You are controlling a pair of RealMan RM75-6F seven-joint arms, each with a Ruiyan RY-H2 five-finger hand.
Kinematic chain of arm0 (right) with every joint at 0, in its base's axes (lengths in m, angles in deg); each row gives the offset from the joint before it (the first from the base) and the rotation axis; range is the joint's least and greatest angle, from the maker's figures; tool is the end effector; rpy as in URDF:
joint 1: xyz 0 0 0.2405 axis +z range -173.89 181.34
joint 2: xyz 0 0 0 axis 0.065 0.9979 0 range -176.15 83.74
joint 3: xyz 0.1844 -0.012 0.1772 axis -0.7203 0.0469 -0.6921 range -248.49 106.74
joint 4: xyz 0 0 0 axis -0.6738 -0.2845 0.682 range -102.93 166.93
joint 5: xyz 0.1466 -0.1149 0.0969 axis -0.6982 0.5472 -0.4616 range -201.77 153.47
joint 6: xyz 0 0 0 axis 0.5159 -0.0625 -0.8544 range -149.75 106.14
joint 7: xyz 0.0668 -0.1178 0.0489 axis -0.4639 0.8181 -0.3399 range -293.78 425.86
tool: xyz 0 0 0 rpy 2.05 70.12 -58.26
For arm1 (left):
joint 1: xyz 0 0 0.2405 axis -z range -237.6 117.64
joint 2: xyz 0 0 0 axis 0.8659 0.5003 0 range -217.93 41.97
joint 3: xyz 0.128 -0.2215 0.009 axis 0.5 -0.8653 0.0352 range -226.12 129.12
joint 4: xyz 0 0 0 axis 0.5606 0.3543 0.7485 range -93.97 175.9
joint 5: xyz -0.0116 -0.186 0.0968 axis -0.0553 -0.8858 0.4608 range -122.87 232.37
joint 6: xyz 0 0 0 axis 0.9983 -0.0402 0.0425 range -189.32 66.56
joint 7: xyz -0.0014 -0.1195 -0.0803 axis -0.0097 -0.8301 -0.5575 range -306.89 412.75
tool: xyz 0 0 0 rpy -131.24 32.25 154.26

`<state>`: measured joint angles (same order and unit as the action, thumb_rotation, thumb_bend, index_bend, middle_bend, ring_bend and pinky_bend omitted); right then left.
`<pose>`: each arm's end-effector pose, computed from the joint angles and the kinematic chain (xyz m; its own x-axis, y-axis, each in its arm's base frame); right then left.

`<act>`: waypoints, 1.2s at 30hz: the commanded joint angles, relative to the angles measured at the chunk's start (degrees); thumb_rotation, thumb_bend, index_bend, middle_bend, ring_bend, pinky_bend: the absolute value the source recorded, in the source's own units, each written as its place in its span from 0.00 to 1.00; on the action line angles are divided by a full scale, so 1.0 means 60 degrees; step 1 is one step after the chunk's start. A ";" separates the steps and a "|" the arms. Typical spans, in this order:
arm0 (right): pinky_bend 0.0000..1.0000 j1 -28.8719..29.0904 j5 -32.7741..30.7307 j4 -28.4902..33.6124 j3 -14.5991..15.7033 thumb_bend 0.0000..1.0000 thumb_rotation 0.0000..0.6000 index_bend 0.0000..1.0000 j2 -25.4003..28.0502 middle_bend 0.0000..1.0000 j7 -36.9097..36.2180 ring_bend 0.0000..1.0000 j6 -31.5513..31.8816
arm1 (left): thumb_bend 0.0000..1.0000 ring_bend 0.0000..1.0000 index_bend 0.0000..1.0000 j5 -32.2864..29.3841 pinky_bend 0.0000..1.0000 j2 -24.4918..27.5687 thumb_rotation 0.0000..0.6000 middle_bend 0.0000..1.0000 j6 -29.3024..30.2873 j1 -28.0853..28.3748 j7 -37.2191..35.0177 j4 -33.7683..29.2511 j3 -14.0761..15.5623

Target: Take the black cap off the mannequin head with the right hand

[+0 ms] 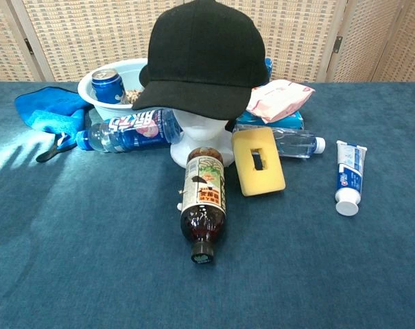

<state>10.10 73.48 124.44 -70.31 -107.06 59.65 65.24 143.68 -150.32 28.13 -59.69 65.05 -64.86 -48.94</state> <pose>-0.2875 -0.1734 0.1612 0.3594 -0.0354 0.9325 -0.9116 -0.2272 0.3427 -0.2714 0.1470 0.1542 0.4057 0.0024 0.9140 0.9139 0.0113 -0.4057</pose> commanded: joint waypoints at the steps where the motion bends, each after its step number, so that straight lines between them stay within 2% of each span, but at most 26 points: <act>1: 0.07 0.0025 0.0017 0.0010 -0.0016 0.00 1.00 0.10 -0.0008 0.17 0.0007 0.04 0.0000 | 0.49 0.00 0.08 0.0005 0.00 0.0008 1.00 0.00 0.0005 -0.0001 0.0006 -0.0005 -0.0002; 17: 0.07 0.0358 0.0326 0.0083 -0.0134 0.00 1.00 0.10 -0.0075 0.18 0.0129 0.04 -0.0090 | 0.49 0.00 0.08 0.0099 0.00 0.0035 1.00 0.00 0.0062 -0.0021 0.0085 -0.0089 0.0009; 29: 0.07 0.1598 0.0740 0.0428 -0.0659 0.00 1.00 0.10 -0.0449 0.18 0.0711 0.04 -0.1049 | 0.49 0.00 0.08 0.0031 0.00 0.0007 1.00 0.00 0.0046 -0.0034 0.0242 -0.0191 0.0005; 36: 0.07 0.2347 0.0933 0.0475 -0.1008 0.00 1.00 0.10 -0.0975 0.18 0.1494 0.04 -0.1558 | 0.48 0.00 0.08 -0.0019 0.00 0.0011 1.00 0.00 0.0036 -0.0029 0.0290 -0.0211 -0.0020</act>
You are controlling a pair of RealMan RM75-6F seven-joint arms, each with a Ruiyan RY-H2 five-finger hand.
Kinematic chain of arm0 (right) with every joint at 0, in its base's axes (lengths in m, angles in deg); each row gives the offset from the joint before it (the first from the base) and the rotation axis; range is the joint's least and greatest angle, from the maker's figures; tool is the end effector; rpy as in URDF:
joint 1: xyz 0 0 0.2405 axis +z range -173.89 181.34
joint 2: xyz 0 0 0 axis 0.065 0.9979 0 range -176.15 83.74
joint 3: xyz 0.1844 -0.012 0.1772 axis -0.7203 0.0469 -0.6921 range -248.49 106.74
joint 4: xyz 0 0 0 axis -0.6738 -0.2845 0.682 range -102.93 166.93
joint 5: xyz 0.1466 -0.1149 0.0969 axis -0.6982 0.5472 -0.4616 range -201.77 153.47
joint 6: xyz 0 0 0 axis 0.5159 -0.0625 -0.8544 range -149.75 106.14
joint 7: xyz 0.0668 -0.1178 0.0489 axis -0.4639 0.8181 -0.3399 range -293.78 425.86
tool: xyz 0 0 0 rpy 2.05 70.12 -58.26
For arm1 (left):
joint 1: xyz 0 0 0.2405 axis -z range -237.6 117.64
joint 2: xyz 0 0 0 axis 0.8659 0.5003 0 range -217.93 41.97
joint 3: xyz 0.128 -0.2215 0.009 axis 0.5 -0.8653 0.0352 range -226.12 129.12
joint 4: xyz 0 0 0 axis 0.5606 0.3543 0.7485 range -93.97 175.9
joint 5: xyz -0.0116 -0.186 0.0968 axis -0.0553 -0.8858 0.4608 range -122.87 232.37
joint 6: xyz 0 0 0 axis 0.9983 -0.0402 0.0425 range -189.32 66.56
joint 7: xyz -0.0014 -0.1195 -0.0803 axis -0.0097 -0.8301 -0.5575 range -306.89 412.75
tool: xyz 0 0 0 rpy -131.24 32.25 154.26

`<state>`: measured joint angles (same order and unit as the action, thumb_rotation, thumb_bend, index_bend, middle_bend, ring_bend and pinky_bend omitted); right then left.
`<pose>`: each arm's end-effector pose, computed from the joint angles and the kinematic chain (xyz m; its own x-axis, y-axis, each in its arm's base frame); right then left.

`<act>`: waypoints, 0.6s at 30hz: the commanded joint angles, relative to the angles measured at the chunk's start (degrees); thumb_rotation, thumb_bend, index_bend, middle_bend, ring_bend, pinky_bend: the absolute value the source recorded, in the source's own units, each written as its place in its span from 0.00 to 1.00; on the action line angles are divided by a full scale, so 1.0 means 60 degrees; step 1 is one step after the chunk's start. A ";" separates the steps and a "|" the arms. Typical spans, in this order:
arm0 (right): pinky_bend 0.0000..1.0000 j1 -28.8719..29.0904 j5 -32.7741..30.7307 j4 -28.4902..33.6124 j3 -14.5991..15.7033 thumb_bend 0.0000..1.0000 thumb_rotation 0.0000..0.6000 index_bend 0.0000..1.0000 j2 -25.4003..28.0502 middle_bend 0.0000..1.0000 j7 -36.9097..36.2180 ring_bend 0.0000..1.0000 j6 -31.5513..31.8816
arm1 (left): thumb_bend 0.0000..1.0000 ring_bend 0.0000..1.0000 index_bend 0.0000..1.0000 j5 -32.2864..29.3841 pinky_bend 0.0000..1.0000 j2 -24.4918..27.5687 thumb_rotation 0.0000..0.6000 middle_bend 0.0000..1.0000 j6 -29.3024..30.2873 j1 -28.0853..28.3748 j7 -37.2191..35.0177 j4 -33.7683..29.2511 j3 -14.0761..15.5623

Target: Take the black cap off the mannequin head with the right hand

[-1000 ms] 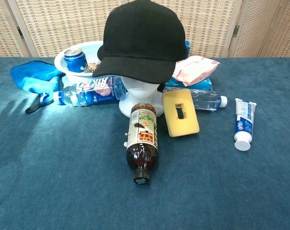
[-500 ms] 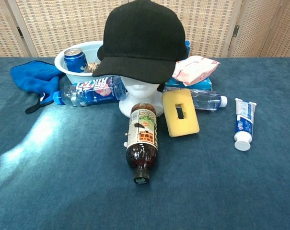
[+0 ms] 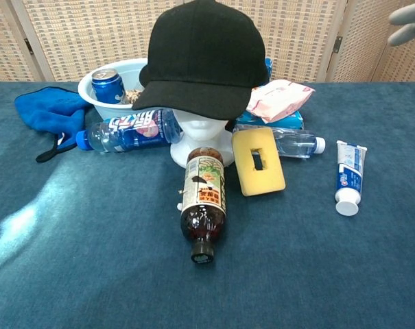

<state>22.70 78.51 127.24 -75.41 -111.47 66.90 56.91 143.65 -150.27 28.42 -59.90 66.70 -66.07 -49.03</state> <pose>-0.2122 -0.2378 0.1234 0.4009 0.0223 0.9158 -0.7836 -0.5095 0.3554 -0.2675 0.1463 0.1544 0.4136 -0.0020 0.9105 0.9104 0.0160 -0.4135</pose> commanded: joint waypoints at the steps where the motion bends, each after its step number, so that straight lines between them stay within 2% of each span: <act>1: 0.07 0.0342 0.0122 0.0001 -0.0204 0.00 1.00 0.10 -0.0327 0.18 0.0378 0.04 -0.0221 | 0.49 0.00 0.08 -0.0017 0.00 0.0004 1.00 0.00 -0.0020 0.0011 0.0024 -0.0012 -0.0007; 10: 0.07 0.1200 0.0248 -0.0164 -0.0514 0.00 1.00 0.10 -0.1233 0.18 0.1210 0.04 -0.0765 | 0.49 0.00 0.08 -0.0100 0.00 0.0009 1.00 0.00 -0.0126 0.0076 0.0126 -0.0054 -0.0046; 18: 0.07 0.1708 0.0349 -0.0604 -0.0536 0.00 1.00 0.10 -0.2020 0.18 0.1865 0.04 -0.1046 | 0.49 0.00 0.08 -0.0231 0.00 0.0013 1.00 0.00 -0.0222 0.0133 0.0127 -0.0035 -0.0093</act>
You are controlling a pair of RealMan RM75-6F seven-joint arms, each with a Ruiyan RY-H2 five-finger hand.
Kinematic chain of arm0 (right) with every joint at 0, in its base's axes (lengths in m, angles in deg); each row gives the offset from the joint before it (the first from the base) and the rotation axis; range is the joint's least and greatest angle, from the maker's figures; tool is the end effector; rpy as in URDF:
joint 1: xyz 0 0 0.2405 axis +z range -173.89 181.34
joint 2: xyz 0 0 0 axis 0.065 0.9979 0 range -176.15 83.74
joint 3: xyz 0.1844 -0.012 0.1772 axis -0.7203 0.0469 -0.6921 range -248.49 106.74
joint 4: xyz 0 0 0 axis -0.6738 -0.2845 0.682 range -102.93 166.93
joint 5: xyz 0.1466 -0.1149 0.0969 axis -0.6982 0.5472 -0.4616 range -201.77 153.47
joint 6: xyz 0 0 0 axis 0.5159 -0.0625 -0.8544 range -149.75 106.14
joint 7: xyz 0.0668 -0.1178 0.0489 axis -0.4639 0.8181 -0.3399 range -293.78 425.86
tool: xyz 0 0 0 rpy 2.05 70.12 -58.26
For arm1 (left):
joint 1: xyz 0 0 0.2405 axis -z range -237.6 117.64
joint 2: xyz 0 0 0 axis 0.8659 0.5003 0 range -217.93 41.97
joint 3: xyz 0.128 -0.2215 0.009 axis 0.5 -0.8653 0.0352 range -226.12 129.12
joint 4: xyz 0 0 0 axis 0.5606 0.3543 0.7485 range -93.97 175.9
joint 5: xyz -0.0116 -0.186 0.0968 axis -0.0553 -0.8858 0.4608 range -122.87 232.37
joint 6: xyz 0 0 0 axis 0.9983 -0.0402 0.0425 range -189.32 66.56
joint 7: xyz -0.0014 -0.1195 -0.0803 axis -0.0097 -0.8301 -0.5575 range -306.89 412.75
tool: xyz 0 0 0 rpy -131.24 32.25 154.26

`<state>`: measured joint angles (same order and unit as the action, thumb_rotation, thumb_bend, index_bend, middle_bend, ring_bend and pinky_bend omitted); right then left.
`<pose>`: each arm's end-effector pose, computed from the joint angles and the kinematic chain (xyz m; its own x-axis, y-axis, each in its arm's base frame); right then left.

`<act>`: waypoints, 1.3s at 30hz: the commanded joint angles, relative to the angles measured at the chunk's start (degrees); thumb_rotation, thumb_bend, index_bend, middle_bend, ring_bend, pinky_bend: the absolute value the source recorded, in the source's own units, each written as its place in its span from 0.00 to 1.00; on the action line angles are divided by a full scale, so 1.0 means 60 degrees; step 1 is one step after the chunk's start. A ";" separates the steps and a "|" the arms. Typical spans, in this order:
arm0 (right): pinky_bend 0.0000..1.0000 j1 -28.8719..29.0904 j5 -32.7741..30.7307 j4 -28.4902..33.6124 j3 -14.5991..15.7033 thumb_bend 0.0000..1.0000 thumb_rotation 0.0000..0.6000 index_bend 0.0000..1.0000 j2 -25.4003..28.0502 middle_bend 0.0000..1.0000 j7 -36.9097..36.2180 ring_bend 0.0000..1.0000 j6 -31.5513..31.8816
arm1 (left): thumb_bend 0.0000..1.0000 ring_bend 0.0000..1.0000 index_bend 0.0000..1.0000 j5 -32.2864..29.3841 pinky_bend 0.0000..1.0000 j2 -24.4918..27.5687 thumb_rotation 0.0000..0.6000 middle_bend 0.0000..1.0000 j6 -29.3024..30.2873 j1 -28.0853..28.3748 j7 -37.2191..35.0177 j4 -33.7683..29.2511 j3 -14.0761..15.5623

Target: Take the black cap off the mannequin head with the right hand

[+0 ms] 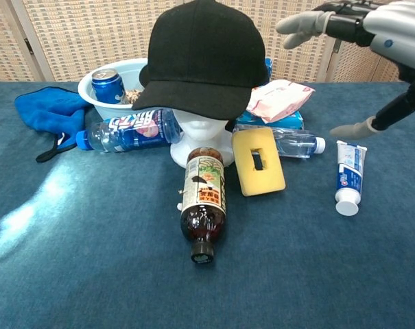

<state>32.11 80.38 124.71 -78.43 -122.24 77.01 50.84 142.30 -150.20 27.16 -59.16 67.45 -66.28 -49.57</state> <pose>-0.1498 -0.2683 0.0666 0.4398 0.1139 0.8908 -0.6351 -0.6619 0.3982 -0.2681 0.1516 0.1533 0.4225 0.0105 0.9063 0.9061 0.0211 -0.4226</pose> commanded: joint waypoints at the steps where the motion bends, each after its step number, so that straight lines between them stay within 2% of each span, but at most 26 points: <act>1: 0.07 0.0210 0.0062 -0.0284 -0.0053 0.00 1.00 0.10 -0.0367 0.18 0.0256 0.04 -0.0021 | 0.49 0.00 0.08 -0.0006 0.00 0.0003 1.00 0.00 -0.0021 0.0022 0.0006 -0.0005 -0.0011; 21: 0.07 0.1315 0.0163 -0.1688 -0.0416 0.00 1.00 0.10 -0.2019 0.18 0.0699 0.04 0.0159 | 0.48 0.00 0.08 -0.0082 0.00 0.0094 1.00 0.00 -0.0062 0.0069 -0.0105 0.0034 -0.0037; 35: 0.07 0.1891 0.0176 -0.2735 -0.0343 0.00 1.00 0.12 -0.2943 0.18 0.0570 0.04 0.0360 | 0.49 0.00 0.08 -0.0118 0.00 0.0115 1.00 0.00 -0.0106 0.0103 -0.0123 0.0043 -0.0033; 39: 0.07 0.2070 0.0241 -0.3121 -0.0332 0.05 1.00 0.14 -0.3185 0.18 0.0388 0.04 0.0503 | 0.49 0.00 0.08 -0.0164 0.00 0.0137 1.00 0.00 -0.0118 0.0095 -0.0130 0.0049 -0.0026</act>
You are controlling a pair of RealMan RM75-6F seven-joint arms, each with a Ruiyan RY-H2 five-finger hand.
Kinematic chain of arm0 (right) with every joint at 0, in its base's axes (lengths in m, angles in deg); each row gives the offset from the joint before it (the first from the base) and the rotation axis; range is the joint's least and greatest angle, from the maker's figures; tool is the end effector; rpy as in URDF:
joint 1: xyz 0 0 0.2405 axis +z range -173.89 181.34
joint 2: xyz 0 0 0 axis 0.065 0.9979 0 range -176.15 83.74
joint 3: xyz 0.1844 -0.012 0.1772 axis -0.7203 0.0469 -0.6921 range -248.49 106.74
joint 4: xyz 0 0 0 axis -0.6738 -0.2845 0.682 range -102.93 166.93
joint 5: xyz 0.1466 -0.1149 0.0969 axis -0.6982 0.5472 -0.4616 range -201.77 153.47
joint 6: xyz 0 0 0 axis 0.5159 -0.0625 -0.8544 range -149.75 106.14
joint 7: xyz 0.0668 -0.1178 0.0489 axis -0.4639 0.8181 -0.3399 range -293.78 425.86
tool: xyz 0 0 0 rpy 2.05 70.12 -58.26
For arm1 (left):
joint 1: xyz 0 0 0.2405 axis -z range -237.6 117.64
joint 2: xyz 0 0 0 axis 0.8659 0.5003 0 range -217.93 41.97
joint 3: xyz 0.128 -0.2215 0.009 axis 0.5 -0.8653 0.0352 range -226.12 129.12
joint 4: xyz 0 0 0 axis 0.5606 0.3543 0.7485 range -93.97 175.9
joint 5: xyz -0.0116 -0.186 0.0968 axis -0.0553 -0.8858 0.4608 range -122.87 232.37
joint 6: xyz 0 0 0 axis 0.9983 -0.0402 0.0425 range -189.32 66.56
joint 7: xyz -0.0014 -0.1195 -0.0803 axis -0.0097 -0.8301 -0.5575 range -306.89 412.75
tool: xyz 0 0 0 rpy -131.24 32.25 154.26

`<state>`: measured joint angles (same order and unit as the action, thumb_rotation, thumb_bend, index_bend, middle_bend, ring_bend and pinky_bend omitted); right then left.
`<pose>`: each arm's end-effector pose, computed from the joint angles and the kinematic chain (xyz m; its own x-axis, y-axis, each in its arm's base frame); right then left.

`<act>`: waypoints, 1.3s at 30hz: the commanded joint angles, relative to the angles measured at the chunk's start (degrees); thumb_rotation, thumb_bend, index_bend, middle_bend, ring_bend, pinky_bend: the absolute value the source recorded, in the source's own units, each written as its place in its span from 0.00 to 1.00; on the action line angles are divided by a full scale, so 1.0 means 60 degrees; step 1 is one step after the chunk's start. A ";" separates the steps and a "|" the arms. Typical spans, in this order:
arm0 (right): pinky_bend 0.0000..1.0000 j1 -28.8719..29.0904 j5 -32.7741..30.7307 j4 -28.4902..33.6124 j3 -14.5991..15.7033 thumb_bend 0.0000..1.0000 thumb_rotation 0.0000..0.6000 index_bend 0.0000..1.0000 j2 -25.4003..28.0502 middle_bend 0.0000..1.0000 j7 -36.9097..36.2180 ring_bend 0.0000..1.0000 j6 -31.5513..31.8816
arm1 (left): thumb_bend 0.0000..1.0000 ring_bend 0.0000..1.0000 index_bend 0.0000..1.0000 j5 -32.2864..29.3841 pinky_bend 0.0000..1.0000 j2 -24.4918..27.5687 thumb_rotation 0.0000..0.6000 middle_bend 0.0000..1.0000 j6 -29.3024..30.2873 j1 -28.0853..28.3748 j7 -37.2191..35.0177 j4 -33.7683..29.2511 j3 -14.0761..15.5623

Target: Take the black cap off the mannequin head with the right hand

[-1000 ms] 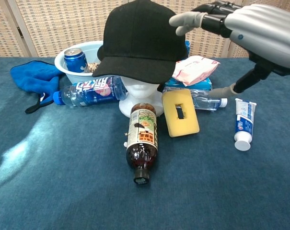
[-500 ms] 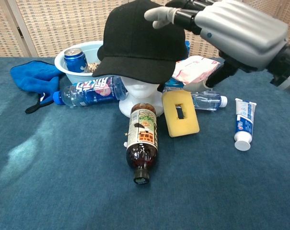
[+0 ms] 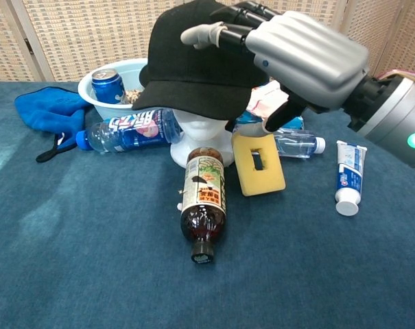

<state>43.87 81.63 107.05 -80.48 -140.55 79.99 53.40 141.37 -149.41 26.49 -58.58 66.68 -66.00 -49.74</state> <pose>-0.0911 -0.3038 -0.0026 0.3766 0.2757 0.8844 -0.5035 -0.7404 0.4453 -0.2712 0.1549 0.1565 0.4264 0.0179 0.9043 0.9040 0.0251 -0.4268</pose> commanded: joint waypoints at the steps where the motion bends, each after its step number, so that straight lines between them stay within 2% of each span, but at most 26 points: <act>1: 0.07 0.0163 0.0031 -0.0261 0.0012 0.07 1.00 0.15 -0.0191 0.18 -0.0157 0.04 0.0093 | 0.49 0.00 0.08 -0.0022 0.00 0.0009 1.00 0.00 -0.0017 0.0000 -0.0006 0.0004 0.0006; 7: 0.07 0.0430 0.0105 -0.0577 0.0047 0.21 1.00 0.21 -0.0391 0.20 -0.0337 0.05 0.0197 | 0.49 0.00 0.09 -0.0056 0.00 -0.0007 1.00 0.00 -0.0049 0.0016 -0.0027 0.0020 0.0005; 12: 0.07 0.0543 0.0221 -0.0818 0.0166 0.37 1.00 0.35 -0.0460 0.25 -0.0548 0.08 0.0397 | 0.49 0.00 0.11 -0.0075 0.00 0.0010 1.00 0.00 -0.0038 0.0005 -0.0041 0.0028 0.0012; 15: 0.07 0.0616 0.0245 -0.1030 0.0194 0.42 1.00 0.43 -0.0512 0.28 -0.0738 0.09 0.0547 | 0.49 0.00 0.11 -0.0091 0.00 0.0010 1.00 0.00 -0.0057 0.0014 -0.0053 0.0035 0.0011; 23: 0.07 0.0786 0.0257 -0.1546 0.0153 0.47 1.00 0.64 -0.0703 0.35 -0.1171 0.15 0.0992 | 0.49 0.00 0.11 -0.0067 0.00 -0.0001 1.00 0.00 -0.0092 0.0058 0.0001 -0.0002 0.0005; 26: 0.07 0.0847 0.0226 -0.1735 0.0139 0.47 1.00 0.70 -0.0772 0.38 -0.1254 0.16 0.1088 | 0.49 0.00 0.11 -0.0078 0.00 -0.0002 1.00 0.00 -0.0114 0.0072 0.0021 -0.0016 0.0005; 30: 0.07 0.0944 0.0184 -0.1937 0.0080 0.48 1.00 0.74 -0.0856 0.40 -0.1321 0.18 0.1223 | 0.49 0.00 0.11 -0.0101 0.00 -0.0008 1.00 0.00 -0.0135 0.0088 0.0037 -0.0022 -0.0002; 39: 0.07 0.1186 0.0024 -0.2242 -0.0236 0.48 1.00 0.74 -0.1061 0.41 -0.1611 0.19 0.1748 | 0.49 0.00 0.11 -0.0157 0.00 -0.0018 1.00 0.00 -0.0148 0.0099 0.0050 -0.0016 -0.0009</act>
<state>50.79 81.98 93.88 -81.59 -146.69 70.68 63.44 140.44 -149.51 25.61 -57.99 66.99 -66.11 -49.79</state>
